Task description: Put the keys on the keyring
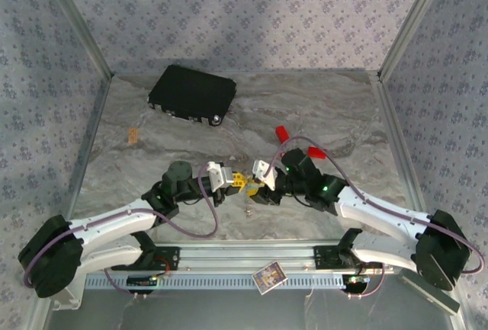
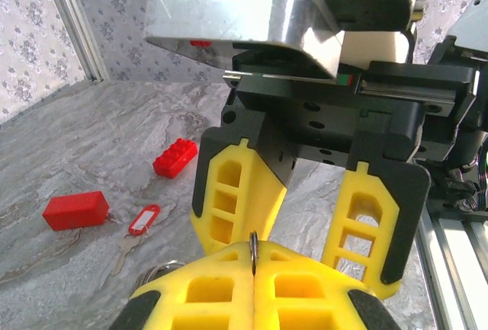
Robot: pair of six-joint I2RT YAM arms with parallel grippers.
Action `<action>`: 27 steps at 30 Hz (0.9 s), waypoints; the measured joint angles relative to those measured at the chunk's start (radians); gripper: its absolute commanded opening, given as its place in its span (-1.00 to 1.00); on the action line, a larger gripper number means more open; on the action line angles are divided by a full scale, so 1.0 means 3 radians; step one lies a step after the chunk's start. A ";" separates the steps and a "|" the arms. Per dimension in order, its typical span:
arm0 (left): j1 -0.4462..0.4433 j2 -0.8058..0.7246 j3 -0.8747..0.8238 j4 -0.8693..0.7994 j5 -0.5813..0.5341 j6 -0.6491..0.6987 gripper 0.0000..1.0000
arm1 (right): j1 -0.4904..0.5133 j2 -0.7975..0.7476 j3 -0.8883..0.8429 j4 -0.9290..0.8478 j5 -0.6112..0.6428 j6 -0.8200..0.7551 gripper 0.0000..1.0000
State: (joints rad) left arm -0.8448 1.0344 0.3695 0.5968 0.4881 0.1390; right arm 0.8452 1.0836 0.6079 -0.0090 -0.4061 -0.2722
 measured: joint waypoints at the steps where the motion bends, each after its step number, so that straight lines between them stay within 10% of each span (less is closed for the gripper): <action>1: 0.0000 0.0004 0.0000 0.0006 -0.0003 -0.0006 -1.00 | 0.0004 0.0025 -0.0004 0.0039 0.0020 0.0011 -0.27; 27: 0.0000 -0.0006 0.0000 -0.0041 -0.0034 0.0006 -1.00 | 0.0037 -0.0005 -0.0017 0.0006 0.0187 -0.0031 -0.84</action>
State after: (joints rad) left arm -0.8448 1.0325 0.3695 0.5846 0.4778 0.1410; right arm 0.8562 1.0821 0.6029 -0.0071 -0.3500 -0.2813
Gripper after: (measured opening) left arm 0.046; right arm 0.087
